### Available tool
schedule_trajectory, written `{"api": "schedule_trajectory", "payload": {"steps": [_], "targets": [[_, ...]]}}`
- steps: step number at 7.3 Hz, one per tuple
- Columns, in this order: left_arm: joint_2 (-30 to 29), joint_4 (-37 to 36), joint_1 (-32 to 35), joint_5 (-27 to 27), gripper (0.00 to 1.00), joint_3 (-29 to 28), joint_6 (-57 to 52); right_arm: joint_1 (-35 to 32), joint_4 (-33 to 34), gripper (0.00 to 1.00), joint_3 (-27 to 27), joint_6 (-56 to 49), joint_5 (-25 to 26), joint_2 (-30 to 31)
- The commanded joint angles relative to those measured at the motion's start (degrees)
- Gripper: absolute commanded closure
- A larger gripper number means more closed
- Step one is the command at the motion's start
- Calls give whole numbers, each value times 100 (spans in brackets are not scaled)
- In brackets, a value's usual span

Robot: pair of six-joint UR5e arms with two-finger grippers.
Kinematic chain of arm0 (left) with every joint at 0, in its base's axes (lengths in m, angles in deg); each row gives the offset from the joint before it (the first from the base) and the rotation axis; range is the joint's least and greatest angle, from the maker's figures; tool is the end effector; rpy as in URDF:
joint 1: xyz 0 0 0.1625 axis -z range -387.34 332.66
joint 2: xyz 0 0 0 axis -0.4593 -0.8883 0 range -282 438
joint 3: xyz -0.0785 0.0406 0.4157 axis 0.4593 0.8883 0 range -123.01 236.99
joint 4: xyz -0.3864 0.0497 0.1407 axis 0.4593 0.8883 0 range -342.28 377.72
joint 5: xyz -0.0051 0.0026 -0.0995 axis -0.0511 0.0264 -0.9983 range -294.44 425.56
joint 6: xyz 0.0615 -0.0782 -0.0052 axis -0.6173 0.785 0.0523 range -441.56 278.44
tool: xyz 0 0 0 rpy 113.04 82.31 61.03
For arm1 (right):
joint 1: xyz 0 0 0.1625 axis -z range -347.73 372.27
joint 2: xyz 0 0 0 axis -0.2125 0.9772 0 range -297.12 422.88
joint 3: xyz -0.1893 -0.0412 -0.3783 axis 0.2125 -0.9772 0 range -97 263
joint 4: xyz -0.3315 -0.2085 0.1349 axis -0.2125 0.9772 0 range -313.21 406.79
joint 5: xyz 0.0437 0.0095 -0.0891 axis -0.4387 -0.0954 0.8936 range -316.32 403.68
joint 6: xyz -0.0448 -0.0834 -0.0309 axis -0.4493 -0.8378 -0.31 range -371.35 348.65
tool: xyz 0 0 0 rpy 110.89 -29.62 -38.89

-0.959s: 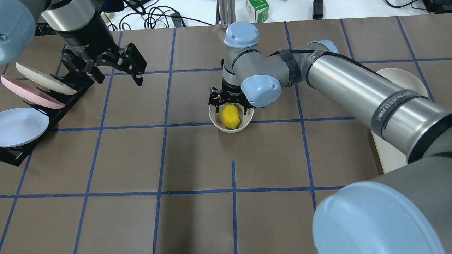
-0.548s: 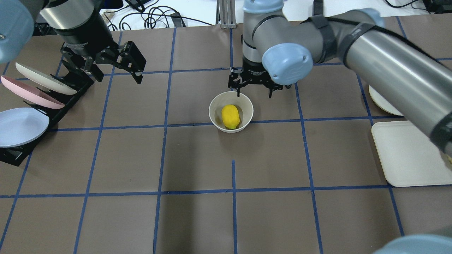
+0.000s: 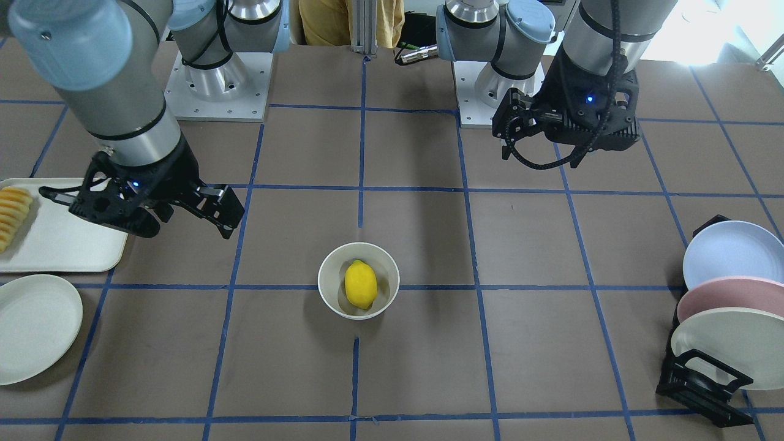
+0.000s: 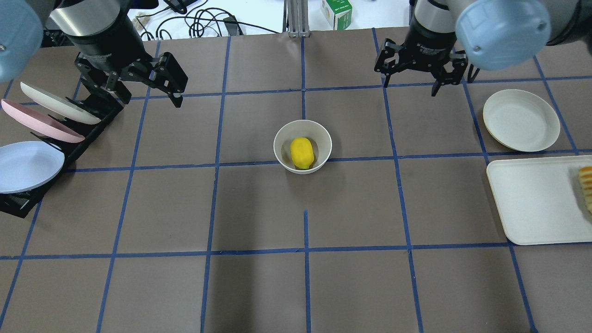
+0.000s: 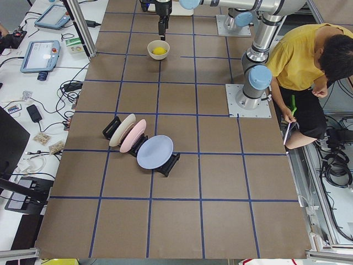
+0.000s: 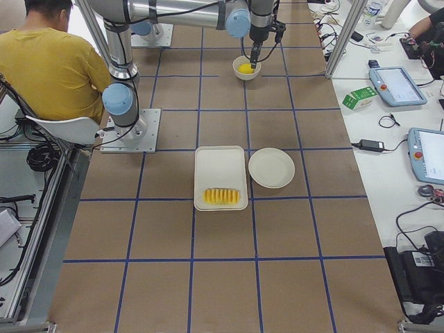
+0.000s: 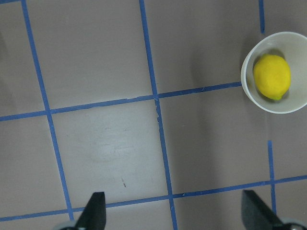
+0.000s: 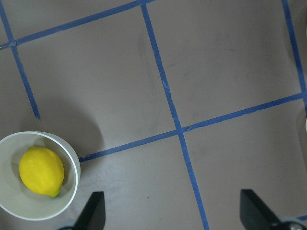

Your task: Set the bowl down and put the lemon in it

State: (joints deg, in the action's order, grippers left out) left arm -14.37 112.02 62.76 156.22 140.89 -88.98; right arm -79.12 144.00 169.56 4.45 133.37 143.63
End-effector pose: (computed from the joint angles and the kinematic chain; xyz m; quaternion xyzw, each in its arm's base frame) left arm -0.1331 -0.5073 0.5119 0.0657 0.9978 0.0054 0.0054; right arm 0.1475 -0.5572 0.4452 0.1254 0.9920 -0.0116 0.0045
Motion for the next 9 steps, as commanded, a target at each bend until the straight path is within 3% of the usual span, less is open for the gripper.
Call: {"api": "schedule_trajectory", "payload": {"steps": [1,9], "targets": [[0,-8,7,39,0,-22,22,130,-562,0,107,-1180,4,422],[-8,-25,16,-23,0,21,40,289,-835,0,107,-1123,-31,899]]}}
